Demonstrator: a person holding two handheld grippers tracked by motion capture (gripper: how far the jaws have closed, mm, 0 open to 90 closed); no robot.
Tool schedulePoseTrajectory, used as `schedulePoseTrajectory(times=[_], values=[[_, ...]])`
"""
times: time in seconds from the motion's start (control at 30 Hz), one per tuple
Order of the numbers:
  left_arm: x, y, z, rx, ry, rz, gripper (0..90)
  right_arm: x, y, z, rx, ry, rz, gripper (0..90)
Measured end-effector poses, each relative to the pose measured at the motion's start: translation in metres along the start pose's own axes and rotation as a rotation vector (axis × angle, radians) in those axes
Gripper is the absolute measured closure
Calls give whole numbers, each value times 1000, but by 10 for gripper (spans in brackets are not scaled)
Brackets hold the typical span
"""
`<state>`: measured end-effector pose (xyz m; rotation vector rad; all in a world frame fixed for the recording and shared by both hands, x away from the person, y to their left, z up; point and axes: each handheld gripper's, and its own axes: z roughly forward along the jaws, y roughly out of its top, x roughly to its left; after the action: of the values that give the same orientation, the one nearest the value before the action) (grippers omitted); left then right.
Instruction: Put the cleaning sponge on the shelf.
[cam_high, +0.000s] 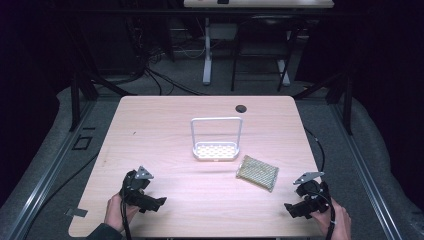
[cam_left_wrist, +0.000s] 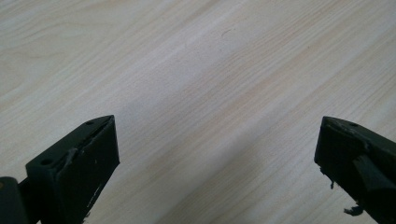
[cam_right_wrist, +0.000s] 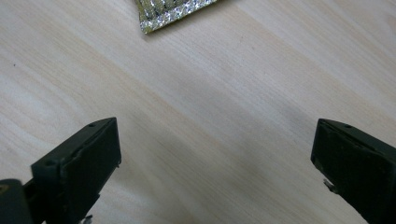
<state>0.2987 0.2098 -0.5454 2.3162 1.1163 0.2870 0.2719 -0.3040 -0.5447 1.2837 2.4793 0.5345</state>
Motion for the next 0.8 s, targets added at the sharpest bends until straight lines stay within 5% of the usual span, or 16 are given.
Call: schedulePoseTrajectory(times=[0.53,0.8], values=[[-3,4,6,2,-19,27,0,-1,10,-2,-26,6,-35,0],[-11,5,7,5,-25,58,0,-2,25,-8,-152,31,-60,0]])
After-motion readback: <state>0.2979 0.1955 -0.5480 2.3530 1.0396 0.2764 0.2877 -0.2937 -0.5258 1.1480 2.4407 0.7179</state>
